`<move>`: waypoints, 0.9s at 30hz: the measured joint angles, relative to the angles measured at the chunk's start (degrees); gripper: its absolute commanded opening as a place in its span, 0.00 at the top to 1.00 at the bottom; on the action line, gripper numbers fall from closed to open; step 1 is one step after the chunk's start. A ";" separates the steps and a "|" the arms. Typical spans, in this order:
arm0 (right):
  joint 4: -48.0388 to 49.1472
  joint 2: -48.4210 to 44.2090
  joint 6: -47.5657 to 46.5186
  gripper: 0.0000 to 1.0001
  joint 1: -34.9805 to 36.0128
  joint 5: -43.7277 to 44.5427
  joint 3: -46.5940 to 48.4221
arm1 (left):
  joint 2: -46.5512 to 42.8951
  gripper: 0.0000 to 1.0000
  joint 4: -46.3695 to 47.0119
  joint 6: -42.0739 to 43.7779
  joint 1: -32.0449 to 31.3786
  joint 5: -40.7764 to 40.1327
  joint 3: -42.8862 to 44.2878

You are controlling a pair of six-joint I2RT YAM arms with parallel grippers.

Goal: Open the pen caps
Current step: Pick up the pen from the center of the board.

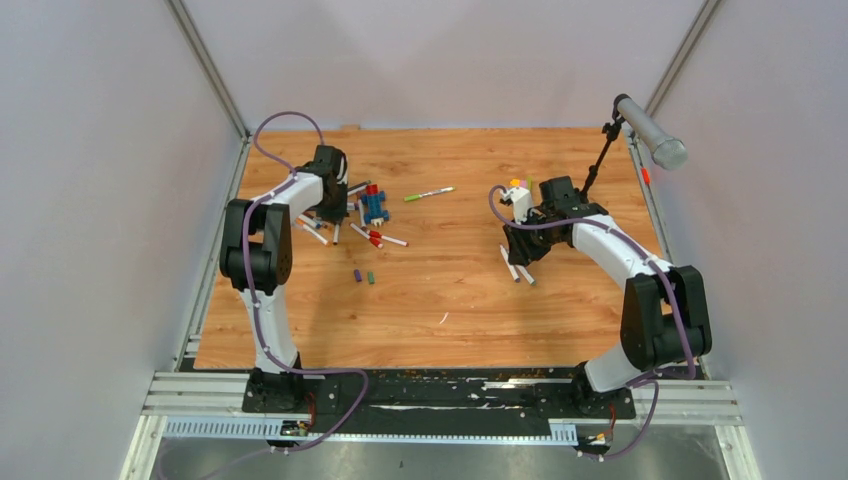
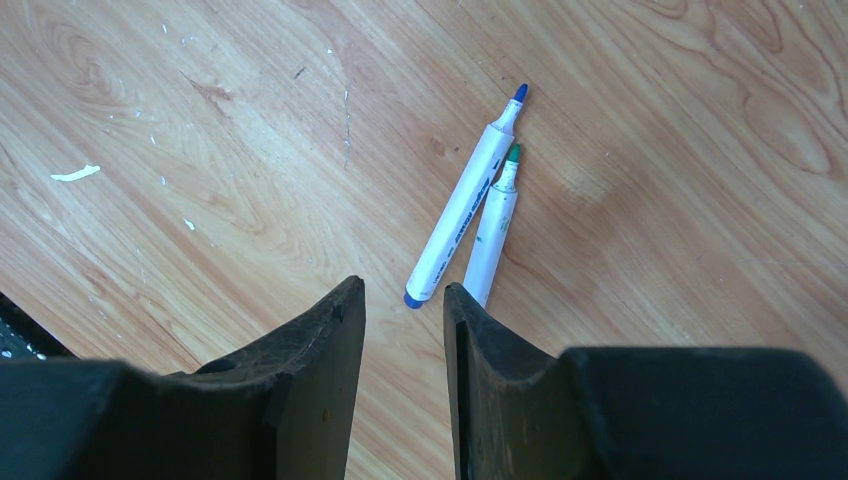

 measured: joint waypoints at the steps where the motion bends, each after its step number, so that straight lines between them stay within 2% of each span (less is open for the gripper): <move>1: -0.02 -0.07 0.00 0.64 0.00 0.00 0.00 | -0.02 1.00 -0.02 0.02 0.00 0.04 0.00; 8: -0.50 -1.20 -0.50 0.64 0.00 -1.29 0.00 | -3.85 1.00 0.33 -0.87 0.02 0.85 -4.37; 14: -0.87 -3.65 -1.97 0.64 -0.02 -5.95 0.00 | -18.80 1.00 4.48 -3.76 0.04 6.01 -16.46; 18: -1.38 -6.03 -3.96 0.64 -0.02 -11.17 -0.02 | -32.65 1.00 15.23 -8.94 0.07 16.28 -28.61; 22: -2.95 -9.07 -6.29 0.63 -0.02 -18.10 -0.04 | -40.37 1.00 29.83 -17.59 -0.31 27.23 -41.18; 27: -3.54 -13.75 -8.28 0.59 -0.02 -27.41 -1.22 | -47.54 1.00 47.25 -29.05 -5.84 31.98 -53.13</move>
